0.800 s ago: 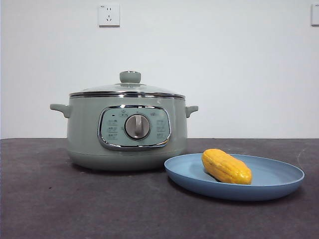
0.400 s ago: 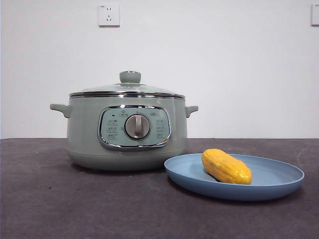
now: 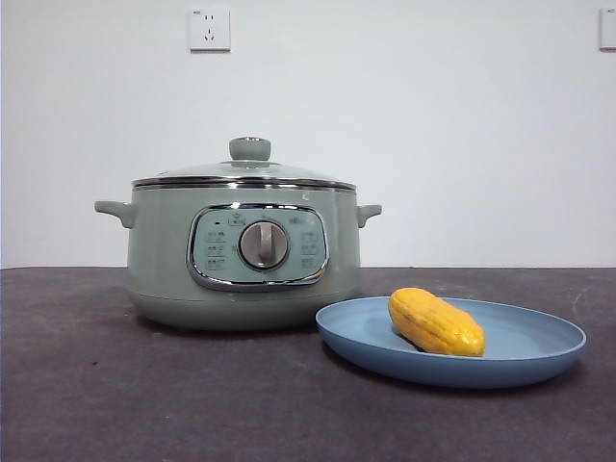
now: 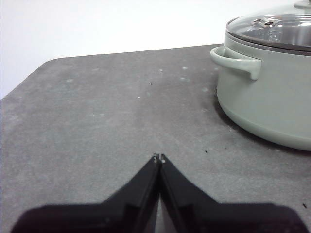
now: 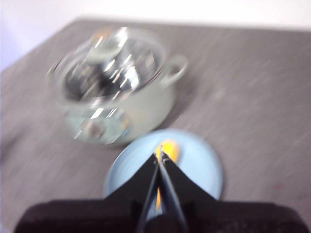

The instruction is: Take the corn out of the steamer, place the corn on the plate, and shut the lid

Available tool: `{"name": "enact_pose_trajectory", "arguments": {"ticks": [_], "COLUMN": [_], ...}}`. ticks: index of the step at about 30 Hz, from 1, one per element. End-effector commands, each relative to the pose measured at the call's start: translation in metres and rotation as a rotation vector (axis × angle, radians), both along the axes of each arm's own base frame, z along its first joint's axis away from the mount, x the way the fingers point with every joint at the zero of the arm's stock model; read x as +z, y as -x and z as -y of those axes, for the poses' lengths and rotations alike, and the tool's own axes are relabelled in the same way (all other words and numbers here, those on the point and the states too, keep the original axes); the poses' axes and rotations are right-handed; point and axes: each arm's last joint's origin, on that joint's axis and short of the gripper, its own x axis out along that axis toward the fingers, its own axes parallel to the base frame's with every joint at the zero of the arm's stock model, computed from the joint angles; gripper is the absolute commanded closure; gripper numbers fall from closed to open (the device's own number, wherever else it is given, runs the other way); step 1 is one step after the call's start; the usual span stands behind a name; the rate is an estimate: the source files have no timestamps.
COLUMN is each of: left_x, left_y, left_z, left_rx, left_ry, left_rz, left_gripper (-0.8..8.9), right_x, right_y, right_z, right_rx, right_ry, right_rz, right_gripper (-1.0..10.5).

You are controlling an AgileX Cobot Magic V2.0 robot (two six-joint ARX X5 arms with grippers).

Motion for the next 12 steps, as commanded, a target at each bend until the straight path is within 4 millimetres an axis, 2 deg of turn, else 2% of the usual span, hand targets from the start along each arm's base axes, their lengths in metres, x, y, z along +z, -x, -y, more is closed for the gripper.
{"name": "enact_pose_trajectory", "arguments": {"ticks": [1,6,12], "left_x": [-0.004,-0.004,-0.004], "left_y": [-0.001,-0.001,-0.001], "left_z": [0.0,0.0,0.0], "left_rx": [0.005,0.005,0.005], "left_ry": [0.009,0.009,0.009], "left_rz": [-0.009,-0.009,-0.009], "left_gripper": [8.17,8.17,8.17], "right_x": [-0.008,-0.035,-0.082], "right_y": [-0.002,-0.001,0.0], "right_z": [0.01,0.027,0.037], "right_rx": [-0.099,-0.267,-0.372], "right_ry": [0.012,-0.004,-0.007], "right_rz": [0.053,0.186,0.285], "right_gripper": [9.5,9.5,9.5]}}
